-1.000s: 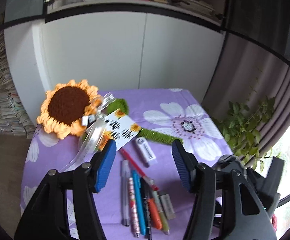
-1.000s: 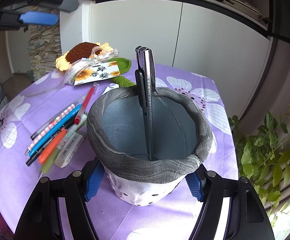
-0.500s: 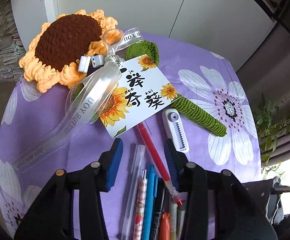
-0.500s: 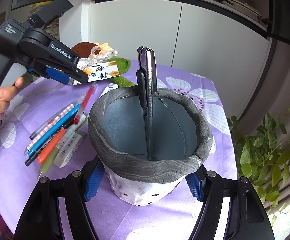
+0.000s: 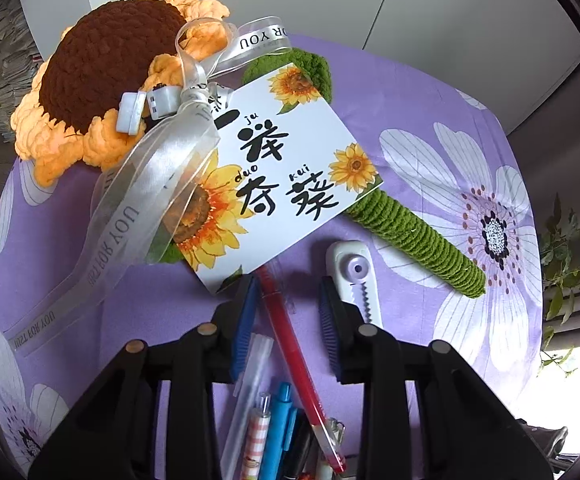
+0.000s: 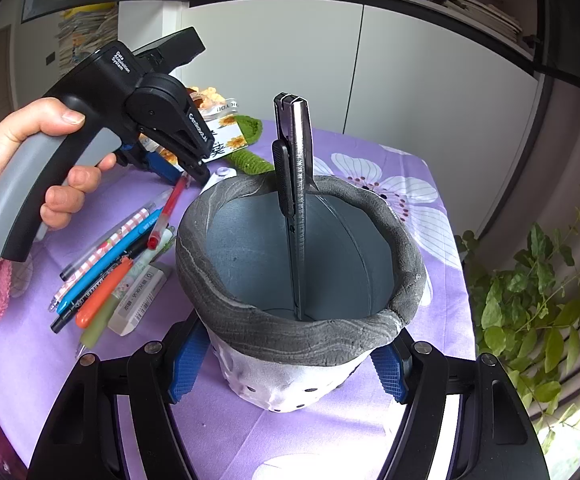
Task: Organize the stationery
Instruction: 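Grasp the red pen with the left tool, then insert the red pen into the pen cup and open the left tool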
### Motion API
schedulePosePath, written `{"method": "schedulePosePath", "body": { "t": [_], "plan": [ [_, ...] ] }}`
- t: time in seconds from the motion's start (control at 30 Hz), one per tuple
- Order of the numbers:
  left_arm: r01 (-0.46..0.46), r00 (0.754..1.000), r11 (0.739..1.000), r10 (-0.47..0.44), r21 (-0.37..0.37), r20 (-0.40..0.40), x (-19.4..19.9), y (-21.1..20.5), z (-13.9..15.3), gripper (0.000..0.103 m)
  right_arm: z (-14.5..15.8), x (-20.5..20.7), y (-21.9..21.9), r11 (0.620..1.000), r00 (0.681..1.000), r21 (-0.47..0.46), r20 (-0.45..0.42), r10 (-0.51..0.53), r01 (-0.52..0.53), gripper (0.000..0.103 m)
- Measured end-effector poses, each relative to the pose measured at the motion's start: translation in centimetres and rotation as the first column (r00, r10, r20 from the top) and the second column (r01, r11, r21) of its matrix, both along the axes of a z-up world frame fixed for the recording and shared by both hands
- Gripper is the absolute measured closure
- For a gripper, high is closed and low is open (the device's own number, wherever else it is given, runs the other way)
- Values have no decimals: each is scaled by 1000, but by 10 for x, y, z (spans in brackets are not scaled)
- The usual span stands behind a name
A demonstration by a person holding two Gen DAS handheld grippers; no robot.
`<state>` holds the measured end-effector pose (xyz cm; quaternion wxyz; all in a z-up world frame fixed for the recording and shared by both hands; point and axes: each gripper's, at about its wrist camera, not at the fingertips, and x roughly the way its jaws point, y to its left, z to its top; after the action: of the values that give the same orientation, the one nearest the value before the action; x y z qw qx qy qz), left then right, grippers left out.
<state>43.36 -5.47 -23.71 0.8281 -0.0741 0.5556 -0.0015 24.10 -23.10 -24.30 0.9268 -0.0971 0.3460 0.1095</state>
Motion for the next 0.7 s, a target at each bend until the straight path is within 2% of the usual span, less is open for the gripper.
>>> {"method": "schedulePosePath", "body": {
  "t": [0.1, 0.2, 0.4, 0.53, 0.7],
  "plan": [
    [24, 1000, 1000, -24, 12, 17, -5, -3, -1, 90, 0, 0, 0, 1000, 1000, -1, 1, -1, 1, 30],
    [43, 999, 999, -42, -17, 35, -15, -2, 2, 91, 0, 0, 0, 1000, 1000, -2, 2, -4, 4, 30],
    [93, 989, 992, -82, -82, 126, -56, 8, 40, 91, 0, 0, 1, 1000, 1000, -1, 2, -4, 4, 30],
    [163, 967, 981, -136, -108, 217, -90, 7, 71, 91, 0, 0, 1, 1000, 1000, -2, 3, -5, 5, 30],
    [236, 929, 966, -194, -102, 315, -117, -7, 102, 91, 1, 0, 0, 1000, 1000, -3, 4, -6, 6, 30]
  ]
}}
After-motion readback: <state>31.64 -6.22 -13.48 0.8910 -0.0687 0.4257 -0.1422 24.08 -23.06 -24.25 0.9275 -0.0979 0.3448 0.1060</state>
